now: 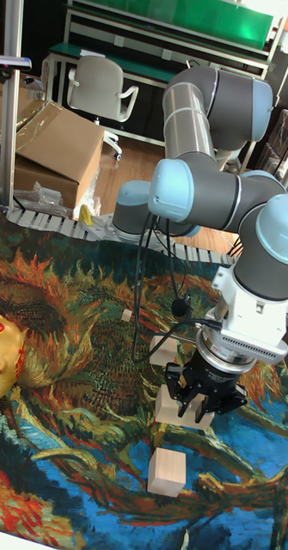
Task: Drop coins into a piggy bank
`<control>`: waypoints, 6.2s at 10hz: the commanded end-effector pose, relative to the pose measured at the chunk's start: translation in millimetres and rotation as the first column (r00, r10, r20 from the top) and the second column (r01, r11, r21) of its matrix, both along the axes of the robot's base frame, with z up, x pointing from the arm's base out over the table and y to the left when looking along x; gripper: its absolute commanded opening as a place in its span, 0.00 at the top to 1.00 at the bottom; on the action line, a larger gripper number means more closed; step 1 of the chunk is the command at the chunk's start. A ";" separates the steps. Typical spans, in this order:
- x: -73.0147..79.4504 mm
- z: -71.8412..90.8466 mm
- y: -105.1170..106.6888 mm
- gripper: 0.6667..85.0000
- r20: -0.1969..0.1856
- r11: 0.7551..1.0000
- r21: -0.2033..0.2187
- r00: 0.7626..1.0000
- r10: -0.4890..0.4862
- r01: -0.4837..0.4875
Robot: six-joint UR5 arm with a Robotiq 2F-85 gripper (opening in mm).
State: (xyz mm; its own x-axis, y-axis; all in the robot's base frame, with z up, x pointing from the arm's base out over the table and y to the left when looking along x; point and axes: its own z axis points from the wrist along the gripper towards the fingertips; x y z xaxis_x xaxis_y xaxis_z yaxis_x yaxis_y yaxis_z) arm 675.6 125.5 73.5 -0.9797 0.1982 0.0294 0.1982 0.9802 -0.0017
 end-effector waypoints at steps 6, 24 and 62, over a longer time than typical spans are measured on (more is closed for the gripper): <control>0.7 1.2 3.3 0.68 0.003 1.000 0.014 1.000 0.008 -0.008; -0.7 0.4 1.0 0.73 -0.003 1.000 0.005 1.000 0.013 -0.013; 1.1 -5.1 8.0 0.72 -0.006 0.999 0.009 0.999 0.033 -0.033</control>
